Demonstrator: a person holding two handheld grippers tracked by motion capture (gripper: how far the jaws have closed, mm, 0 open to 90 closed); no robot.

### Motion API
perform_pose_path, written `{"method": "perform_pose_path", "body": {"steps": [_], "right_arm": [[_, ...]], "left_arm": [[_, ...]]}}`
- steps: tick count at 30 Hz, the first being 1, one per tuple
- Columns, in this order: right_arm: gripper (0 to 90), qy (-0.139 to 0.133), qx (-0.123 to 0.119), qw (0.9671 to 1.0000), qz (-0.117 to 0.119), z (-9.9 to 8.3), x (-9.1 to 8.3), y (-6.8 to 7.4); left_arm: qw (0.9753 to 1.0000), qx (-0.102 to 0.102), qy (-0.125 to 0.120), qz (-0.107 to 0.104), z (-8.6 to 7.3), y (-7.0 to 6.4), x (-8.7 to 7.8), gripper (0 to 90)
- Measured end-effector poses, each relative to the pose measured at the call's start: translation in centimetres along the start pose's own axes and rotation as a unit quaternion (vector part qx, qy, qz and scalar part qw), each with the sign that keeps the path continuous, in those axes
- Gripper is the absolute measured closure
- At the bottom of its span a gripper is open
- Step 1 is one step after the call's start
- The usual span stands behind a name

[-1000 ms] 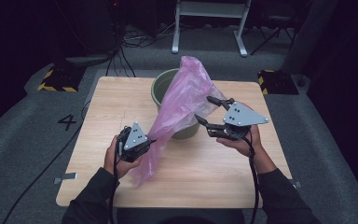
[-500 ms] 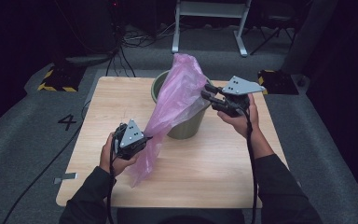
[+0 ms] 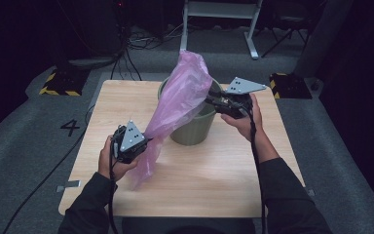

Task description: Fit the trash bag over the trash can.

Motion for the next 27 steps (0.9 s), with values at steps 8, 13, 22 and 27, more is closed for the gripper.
{"method": "perform_pose_path", "body": {"steps": [8,13,22,27], "right_arm": [[37.0,-0.063,0.003,0.9975,-0.032,1.7,-3.4,-0.5],[32.8,-0.092,-0.003,0.9950,-0.040,4.2,-4.2,0.3],[49.4,-0.010,0.006,0.9998,-0.016,4.8,-0.1,0.5],[76.4,0.034,0.016,0.9992,0.011,3.6,2.0,0.2]], "left_arm": [[0.9989,0.030,0.027,0.024,0.1,0.6,0.5,88.5],[0.9979,0.047,0.038,0.022,0.4,0.4,1.2,88.5],[0.9966,0.069,0.038,0.025,1.0,0.0,1.9,88.5],[0.9959,0.081,0.028,0.027,1.2,-0.1,1.7,88.5]]}}
Point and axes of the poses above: each handheld gripper's, and its own axes: x roughly forward along the jaws, z roughly out of its top, y roughly to its left, the point moved 2 cm from there along x, roughly forward along the jaws, and after that the axes turned 12 degrees about -x, right-handed, at the moved point
